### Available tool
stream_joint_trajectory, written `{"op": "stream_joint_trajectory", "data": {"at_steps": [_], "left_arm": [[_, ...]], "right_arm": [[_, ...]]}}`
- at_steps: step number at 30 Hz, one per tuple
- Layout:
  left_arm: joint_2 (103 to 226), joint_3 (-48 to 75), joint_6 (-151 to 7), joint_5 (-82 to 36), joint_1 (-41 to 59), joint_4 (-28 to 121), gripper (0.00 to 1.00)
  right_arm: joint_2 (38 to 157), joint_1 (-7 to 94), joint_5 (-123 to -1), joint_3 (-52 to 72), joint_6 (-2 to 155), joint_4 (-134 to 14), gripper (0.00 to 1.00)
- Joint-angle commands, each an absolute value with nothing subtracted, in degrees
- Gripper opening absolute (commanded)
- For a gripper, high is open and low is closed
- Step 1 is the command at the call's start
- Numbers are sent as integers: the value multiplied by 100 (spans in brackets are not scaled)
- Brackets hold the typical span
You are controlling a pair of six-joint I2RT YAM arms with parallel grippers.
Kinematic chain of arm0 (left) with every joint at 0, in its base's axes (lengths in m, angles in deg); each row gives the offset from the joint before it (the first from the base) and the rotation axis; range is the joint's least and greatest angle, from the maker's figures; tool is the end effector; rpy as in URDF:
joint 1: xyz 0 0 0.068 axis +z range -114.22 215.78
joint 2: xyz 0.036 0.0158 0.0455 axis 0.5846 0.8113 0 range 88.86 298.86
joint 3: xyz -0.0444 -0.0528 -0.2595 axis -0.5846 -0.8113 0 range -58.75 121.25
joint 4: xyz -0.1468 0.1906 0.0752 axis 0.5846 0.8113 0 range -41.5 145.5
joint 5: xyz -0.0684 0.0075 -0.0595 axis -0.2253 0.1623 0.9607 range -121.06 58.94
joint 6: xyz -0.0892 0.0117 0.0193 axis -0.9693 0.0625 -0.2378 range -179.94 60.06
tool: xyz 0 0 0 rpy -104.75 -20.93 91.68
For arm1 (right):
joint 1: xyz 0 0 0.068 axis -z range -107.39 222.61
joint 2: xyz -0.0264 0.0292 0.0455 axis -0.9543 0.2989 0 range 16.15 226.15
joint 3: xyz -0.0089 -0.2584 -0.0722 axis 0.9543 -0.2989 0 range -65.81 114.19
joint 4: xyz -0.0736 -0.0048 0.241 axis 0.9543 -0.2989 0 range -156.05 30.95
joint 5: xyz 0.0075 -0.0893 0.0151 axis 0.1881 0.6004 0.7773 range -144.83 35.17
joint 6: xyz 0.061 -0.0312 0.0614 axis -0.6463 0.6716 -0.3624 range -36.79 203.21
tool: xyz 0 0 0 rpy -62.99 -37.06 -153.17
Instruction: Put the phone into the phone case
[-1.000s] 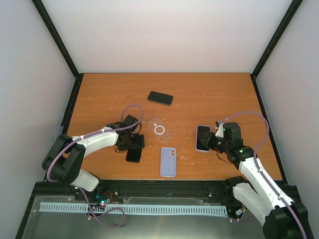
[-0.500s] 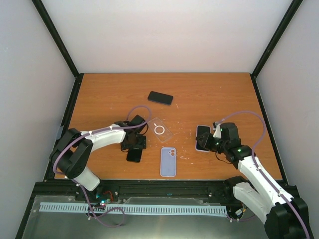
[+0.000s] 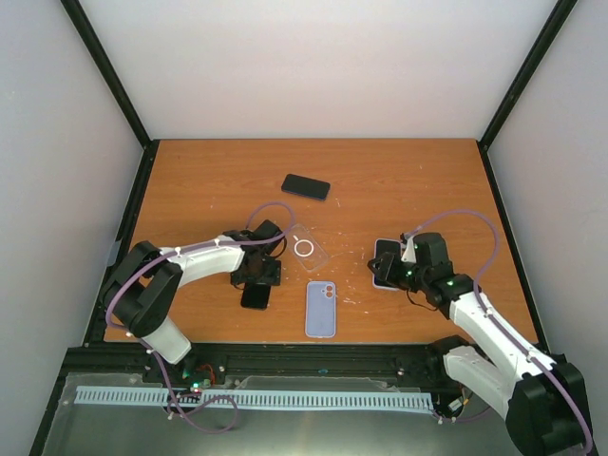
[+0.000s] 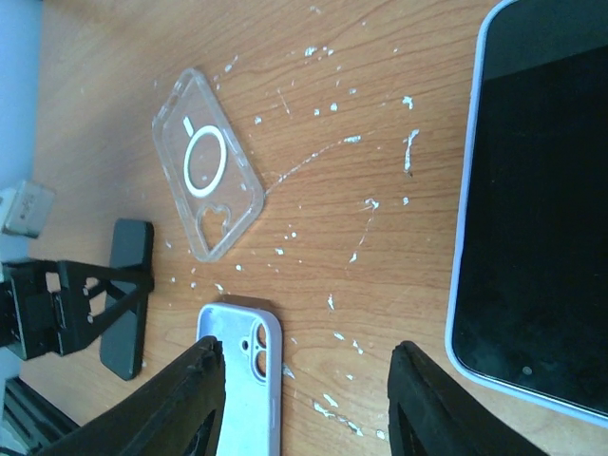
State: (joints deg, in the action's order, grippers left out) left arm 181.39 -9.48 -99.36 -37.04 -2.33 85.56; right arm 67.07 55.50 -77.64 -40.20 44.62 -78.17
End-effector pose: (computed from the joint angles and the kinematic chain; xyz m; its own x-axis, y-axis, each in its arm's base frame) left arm 0.2177 -0.1598 0.1015 -0.9802 -0.0339 -0.1951 -0.0291 0.9992 -0.0275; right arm 0.1832 0.0901 0.1636 -0.8571 0.3377 -0.3890 -0.0014 0.7535 0.6574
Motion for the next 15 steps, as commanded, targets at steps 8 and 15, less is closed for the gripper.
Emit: {"op": "stream_joint_trajectory", "data": {"at_steps": [8, 15], "left_arm": [[18603, -1044, -9325, -3444, -266, 8392, 79], [18184, -974, -9473, -3560, -263, 8476, 70]], "right_arm": [[7649, 5159, -7403, -3532, 4550, -7078, 49], [9075, 4888, -7301, -2932, 4953, -6559, 47]]}}
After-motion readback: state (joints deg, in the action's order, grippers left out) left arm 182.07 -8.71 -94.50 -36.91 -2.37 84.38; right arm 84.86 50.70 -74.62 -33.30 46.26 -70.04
